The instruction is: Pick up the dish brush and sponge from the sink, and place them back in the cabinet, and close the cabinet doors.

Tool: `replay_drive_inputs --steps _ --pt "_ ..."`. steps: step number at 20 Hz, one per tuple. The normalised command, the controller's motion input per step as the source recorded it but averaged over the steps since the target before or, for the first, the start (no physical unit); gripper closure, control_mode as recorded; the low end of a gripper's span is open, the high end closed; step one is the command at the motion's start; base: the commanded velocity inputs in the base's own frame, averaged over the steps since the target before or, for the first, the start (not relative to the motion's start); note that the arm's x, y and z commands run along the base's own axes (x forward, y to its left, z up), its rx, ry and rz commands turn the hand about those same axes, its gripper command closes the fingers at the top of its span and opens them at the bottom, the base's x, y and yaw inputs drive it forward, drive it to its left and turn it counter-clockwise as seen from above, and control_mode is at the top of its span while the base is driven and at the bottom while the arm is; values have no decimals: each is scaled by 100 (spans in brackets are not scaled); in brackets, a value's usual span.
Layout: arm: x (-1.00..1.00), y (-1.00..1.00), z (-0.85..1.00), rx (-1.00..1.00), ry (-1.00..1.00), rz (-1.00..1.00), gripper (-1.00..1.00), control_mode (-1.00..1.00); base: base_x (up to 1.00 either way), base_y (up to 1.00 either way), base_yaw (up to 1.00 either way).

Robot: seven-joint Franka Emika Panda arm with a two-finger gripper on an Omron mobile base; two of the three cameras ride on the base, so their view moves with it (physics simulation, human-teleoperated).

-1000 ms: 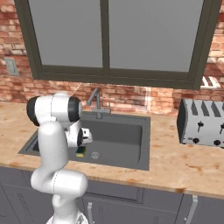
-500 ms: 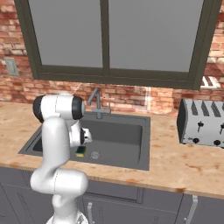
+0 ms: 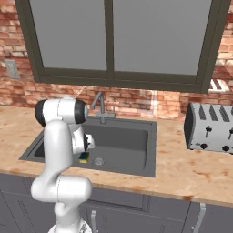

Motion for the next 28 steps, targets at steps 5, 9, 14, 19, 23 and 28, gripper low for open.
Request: replay_drive_inputs --steps 5,9,14,19,23,28 --pt "0 0 -1 0 1 0 -100 -100 0 0 0" --pt "0 0 0 0 0 0 -100 -100 0 0 0" --pt "2 -5 0 0 0 0 -100 -100 0 0 0" --pt "2 -6 -3 0 0 0 -100 -100 0 0 0" --pt "0 -7 -4 0 0 0 -100 -100 0 0 0" --pt "0 -6 -1 0 0 0 -100 -100 0 0 0"
